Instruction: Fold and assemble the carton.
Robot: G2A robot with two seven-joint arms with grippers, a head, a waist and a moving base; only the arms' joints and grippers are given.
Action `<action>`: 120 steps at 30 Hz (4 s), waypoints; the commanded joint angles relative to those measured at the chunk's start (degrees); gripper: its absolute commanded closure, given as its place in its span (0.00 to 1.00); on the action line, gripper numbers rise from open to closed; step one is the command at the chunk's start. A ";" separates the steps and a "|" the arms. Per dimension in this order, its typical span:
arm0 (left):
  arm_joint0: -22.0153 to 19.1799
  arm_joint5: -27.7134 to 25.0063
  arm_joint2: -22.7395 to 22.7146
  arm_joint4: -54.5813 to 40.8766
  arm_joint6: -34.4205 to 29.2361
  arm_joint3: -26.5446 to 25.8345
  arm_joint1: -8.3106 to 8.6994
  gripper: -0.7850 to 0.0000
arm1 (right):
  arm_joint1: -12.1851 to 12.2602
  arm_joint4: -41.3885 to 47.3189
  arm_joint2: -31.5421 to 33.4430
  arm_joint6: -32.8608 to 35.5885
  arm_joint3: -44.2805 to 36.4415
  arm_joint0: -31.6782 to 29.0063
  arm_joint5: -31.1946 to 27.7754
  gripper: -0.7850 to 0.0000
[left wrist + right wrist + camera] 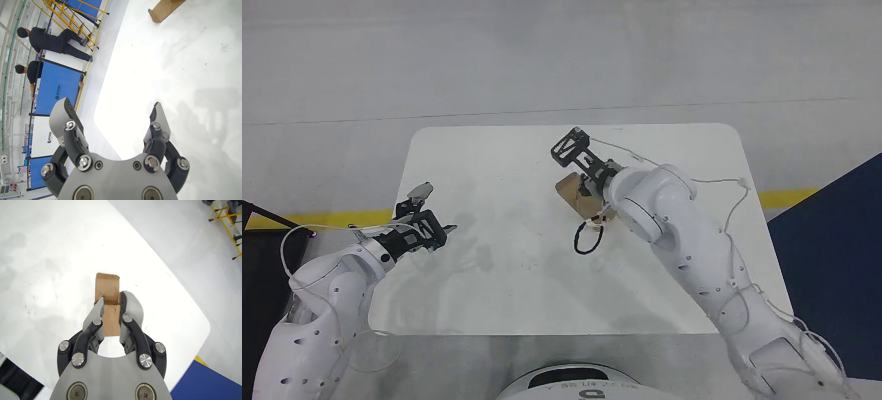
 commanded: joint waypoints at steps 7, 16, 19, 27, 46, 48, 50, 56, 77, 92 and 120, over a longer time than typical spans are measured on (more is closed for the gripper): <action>0.00 0.00 0.00 0.00 0.00 0.00 0.00 0.00 | -0.05 0.06 -0.42 2.68 0.37 1.47 -0.12 0.00; 0.00 0.00 0.00 0.00 0.00 0.00 0.00 0.00 | 0.00 2.99 5.72 -12.34 15.87 -1.03 6.36 0.05; 0.00 0.00 0.00 0.00 0.00 0.00 0.00 0.00 | -0.45 4.17 4.78 -12.90 20.61 0.85 5.70 0.11; 0.00 0.00 0.00 0.00 0.00 0.00 0.00 0.00 | -1.44 5.62 2.30 -9.66 25.87 5.27 3.73 0.60; 0.00 0.00 0.00 0.00 0.00 0.00 0.00 0.00 | -2.28 13.58 0.53 -1.63 28.32 8.78 -0.19 1.00; 0.00 0.00 0.00 0.00 0.00 0.00 0.00 0.00 | -1.96 11.97 1.34 -2.31 26.48 7.75 1.18 1.00; 0.00 0.00 0.00 0.00 0.00 0.00 0.00 0.00 | -1.53 10.22 2.47 -3.31 23.81 6.21 2.31 1.00; 0.00 0.00 0.00 0.00 0.00 0.00 0.00 0.00 | 0.55 2.63 8.70 -16.97 12.45 -3.62 2.55 1.00; 0.00 0.00 0.00 0.00 0.00 0.00 0.00 0.00 | 1.03 7.18 13.21 -47.40 8.94 -17.03 2.58 1.00; 0.00 0.00 0.00 0.00 0.00 0.00 0.00 0.00 | 2.26 8.17 18.18 -72.58 22.84 -22.32 -13.83 1.00; 0.00 0.00 0.00 0.00 0.00 0.00 0.00 0.00 | 4.74 10.82 23.68 -51.06 13.71 -24.78 -22.34 0.00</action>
